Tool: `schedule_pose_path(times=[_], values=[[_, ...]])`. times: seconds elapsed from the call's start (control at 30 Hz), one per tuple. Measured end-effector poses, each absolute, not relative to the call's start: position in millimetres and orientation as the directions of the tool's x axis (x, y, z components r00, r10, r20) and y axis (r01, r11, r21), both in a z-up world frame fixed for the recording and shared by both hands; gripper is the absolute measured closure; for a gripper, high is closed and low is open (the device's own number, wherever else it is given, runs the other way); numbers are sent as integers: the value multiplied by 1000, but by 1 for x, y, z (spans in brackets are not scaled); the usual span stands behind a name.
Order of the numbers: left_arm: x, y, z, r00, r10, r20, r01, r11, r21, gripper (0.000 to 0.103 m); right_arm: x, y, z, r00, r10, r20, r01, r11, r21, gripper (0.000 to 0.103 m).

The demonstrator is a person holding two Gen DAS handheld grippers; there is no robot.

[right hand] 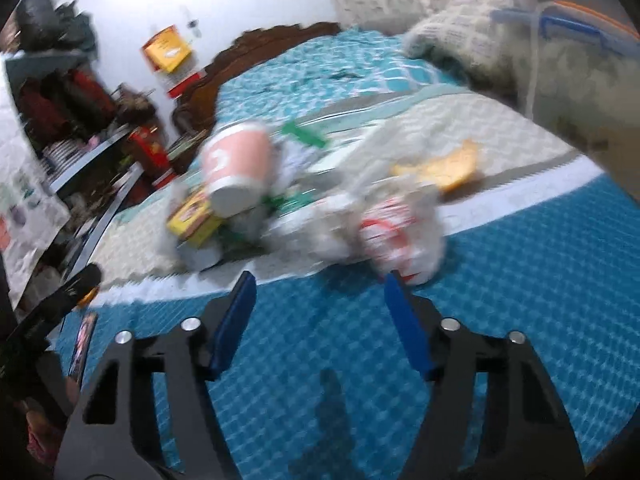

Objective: Collect trash
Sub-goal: 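Grasp the pink paper cup with left tool while right tool grasps crumpled white paper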

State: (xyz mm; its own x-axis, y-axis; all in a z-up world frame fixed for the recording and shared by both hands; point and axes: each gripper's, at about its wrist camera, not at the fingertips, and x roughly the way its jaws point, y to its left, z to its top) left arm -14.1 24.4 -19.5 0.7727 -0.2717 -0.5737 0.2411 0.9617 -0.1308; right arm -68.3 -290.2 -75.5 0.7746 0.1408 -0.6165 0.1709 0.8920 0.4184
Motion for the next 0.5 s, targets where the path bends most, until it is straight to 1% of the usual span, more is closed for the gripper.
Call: schedule_pose_path(times=[0.1, 0.2, 0.27, 0.4, 0.5], values=[[3, 4, -9, 765, -305, -567, 293, 949, -114, 9, -66, -314, -76, 780, 83, -620, 230, 884, 407, 39], [29, -25, 3, 738, -368, -566, 360, 924, -132, 9, -62, -330, -76, 778, 75, -624, 253, 872, 420, 37], [46, -41, 6, 727, -376, -574, 367, 920, -138, 9, -60, -337, -77, 778, 79, -623, 262, 861, 436, 37], [88, -77, 4, 676, -396, -621, 384, 909, -162, 9, -55, -345, -78, 781, 87, -618, 263, 852, 453, 37], [120, -104, -9, 611, -399, -683, 397, 902, -172, 9, -51, -348, -77, 782, 97, -615, 254, 852, 458, 36]])
